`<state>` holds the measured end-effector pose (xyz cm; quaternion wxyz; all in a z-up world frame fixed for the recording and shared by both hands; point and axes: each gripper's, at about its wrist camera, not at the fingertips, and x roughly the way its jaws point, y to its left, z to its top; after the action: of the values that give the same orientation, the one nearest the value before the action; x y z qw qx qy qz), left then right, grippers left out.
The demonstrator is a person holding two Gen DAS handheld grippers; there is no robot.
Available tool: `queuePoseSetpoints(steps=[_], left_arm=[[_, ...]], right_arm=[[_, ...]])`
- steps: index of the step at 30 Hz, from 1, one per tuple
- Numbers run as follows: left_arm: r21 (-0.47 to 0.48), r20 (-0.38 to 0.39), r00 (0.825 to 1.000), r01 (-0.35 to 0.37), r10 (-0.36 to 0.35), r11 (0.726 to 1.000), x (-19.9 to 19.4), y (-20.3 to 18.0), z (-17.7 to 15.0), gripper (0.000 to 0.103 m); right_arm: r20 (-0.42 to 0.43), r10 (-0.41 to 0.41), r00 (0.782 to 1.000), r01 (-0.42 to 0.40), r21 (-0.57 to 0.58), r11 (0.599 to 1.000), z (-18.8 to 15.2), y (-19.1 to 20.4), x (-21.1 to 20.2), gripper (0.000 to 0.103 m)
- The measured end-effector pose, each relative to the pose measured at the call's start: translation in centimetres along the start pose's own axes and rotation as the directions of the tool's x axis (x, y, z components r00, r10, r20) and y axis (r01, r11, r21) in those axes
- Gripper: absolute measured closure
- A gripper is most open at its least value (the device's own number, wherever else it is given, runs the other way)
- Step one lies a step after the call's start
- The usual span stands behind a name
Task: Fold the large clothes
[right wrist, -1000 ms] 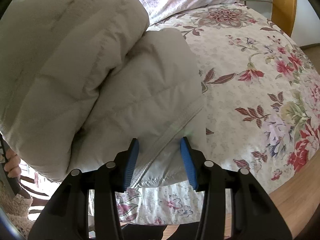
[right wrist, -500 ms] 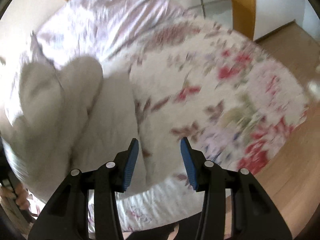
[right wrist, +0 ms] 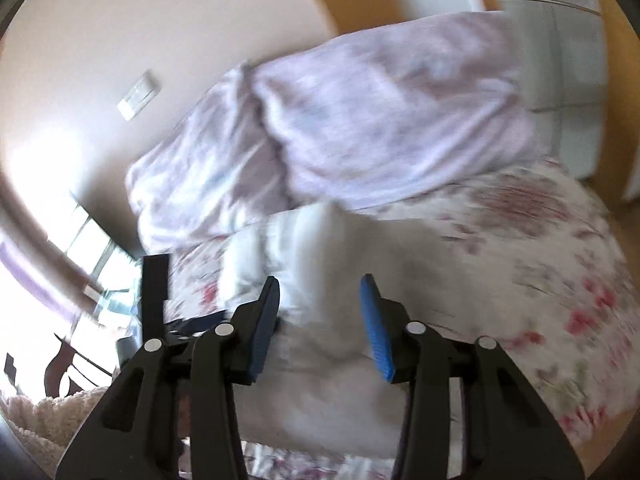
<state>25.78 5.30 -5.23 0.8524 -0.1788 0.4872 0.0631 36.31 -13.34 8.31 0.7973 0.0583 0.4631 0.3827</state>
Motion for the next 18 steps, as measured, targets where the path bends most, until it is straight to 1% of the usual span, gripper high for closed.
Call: queuePoseSetpoints(steps=[1, 3, 4, 7, 10, 12, 15, 18], left_arm=[[0.001, 0.0, 1.0, -0.001, 0.001, 1.0, 0.0, 0.0, 0.0, 0.003], [0.001, 0.002, 1.0, -0.001, 0.001, 1.0, 0.0, 0.0, 0.0, 0.003], [0.001, 0.002, 1.0, -0.001, 0.001, 1.0, 0.0, 0.1, 0.0, 0.003], [0.0, 0.004, 1.0, 0.0, 0.0, 1.0, -0.1, 0.0, -0.1, 0.003], [-0.001, 0.004, 1.0, 0.0, 0.0, 1.0, -0.1, 0.0, -0.2, 0.003], [0.0, 0.005, 1.0, 0.002, -0.002, 1.0, -0.2, 0.0, -0.2, 0.003], [0.002, 0.005, 1.0, 0.001, -0.002, 1.0, -0.3, 0.0, -0.2, 0.003], [0.007, 0.004, 1.0, -0.001, 0.001, 1.0, -0.2, -0.1, -0.1, 0.003]], right_arm=[[-0.013, 0.018, 1.0, -0.018, -0.007, 1.0, 0.0, 0.8, 0.7, 0.069], [-0.042, 0.059, 0.997, -0.059, -0.008, 0.998, 0.7, 1.9, 2.6, 0.074], [-0.048, 0.062, 0.997, -0.062, -0.006, 0.998, 1.0, 2.2, 3.4, 0.077], [-0.059, 0.051, 0.997, -0.051, 0.001, 0.999, 1.4, 2.2, 4.8, 0.079], [-0.079, 0.0, 0.997, -0.001, -0.004, 1.0, 1.6, 1.5, 6.4, 0.08], [-0.084, -0.028, 0.996, 0.027, -0.012, 1.0, 1.6, 0.8, 7.3, 0.084], [-0.082, -0.079, 0.994, 0.077, -0.023, 0.997, 1.3, 0.0, 7.8, 0.087], [-0.08, -0.141, 0.987, 0.139, -0.037, 0.99, 1.0, -1.0, 8.2, 0.092]])
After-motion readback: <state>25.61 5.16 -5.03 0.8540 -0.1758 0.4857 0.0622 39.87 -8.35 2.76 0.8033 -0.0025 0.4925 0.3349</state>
